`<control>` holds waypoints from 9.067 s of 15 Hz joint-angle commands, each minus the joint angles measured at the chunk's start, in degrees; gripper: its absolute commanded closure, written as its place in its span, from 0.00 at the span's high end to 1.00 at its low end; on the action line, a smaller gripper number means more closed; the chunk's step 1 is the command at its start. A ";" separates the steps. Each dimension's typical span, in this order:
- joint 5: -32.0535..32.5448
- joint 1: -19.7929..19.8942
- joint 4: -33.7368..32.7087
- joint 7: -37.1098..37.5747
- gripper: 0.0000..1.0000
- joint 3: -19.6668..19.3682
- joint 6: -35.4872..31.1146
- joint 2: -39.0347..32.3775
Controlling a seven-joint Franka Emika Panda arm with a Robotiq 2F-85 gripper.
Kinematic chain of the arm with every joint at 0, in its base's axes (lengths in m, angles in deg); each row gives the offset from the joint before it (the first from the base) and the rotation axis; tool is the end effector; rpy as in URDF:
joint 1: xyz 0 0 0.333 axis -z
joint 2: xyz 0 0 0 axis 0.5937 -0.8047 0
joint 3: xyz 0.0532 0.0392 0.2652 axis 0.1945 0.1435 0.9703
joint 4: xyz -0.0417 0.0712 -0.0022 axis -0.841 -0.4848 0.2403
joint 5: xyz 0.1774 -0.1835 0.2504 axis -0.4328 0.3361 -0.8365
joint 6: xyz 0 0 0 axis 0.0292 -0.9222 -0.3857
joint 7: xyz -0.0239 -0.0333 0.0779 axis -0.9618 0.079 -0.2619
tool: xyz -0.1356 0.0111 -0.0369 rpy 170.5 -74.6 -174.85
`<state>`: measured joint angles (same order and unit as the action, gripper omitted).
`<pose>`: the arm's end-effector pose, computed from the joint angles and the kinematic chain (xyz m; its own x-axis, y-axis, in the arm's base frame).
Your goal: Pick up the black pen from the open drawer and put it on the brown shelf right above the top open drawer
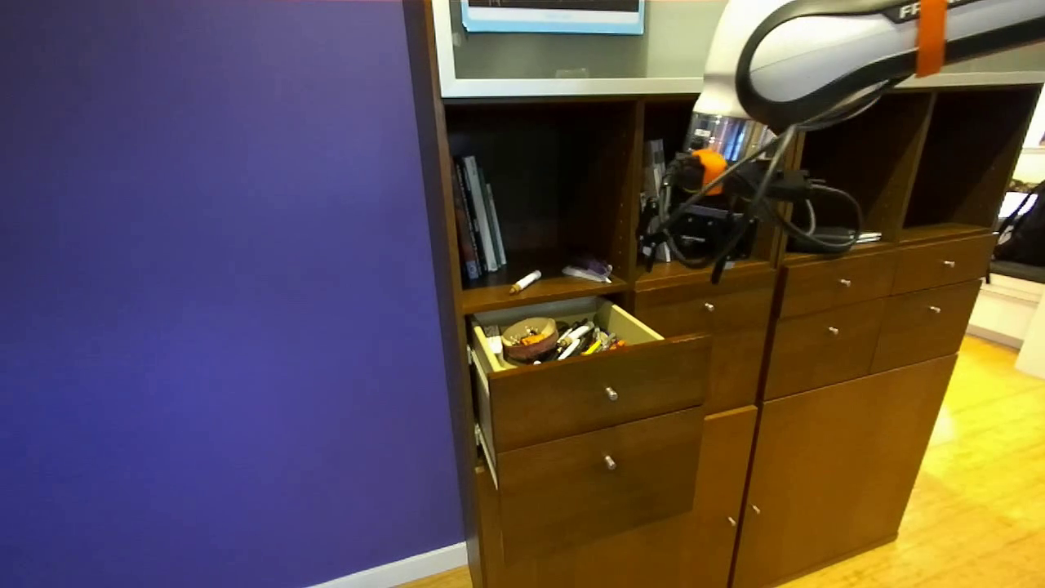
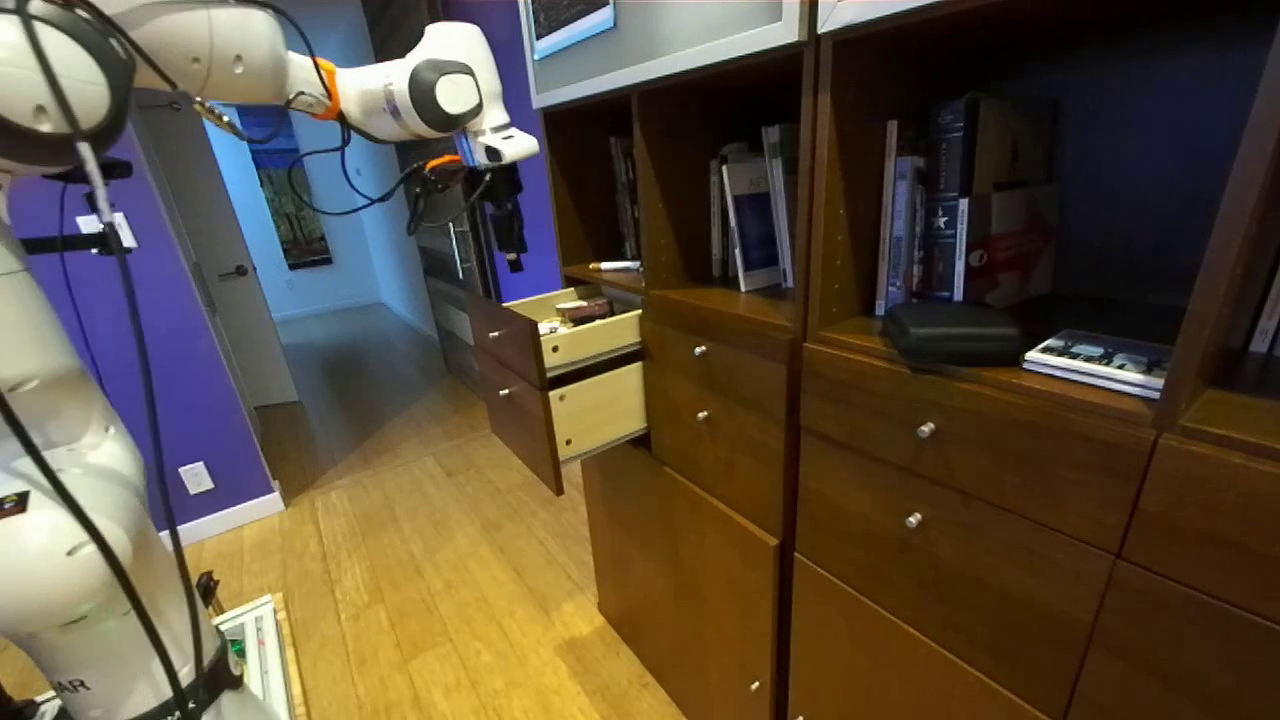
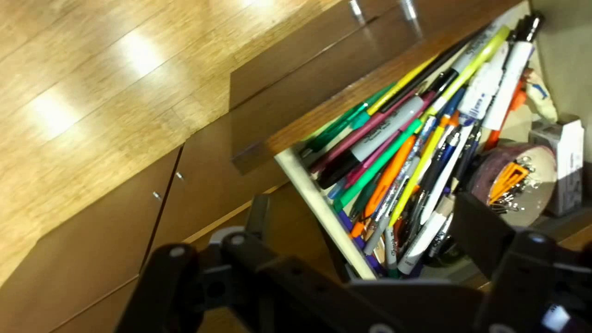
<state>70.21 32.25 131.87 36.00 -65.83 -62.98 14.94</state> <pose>0.5104 0.2088 0.5168 0.8075 -0.5784 0.1156 -0.5546 -0.8112 -0.1853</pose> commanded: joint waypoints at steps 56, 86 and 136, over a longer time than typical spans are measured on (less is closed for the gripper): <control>-3.97 -12.06 -15.83 9.79 0.65 -13.57 -27.23 -29.98; 1.92 -15.91 -13.07 8.63 0.49 -16.20 -37.21 -31.49; -9.67 -10.66 -12.59 -2.13 0.03 -9.95 -21.82 -16.70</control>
<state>58.05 22.02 122.86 33.60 -75.51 -83.28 0.06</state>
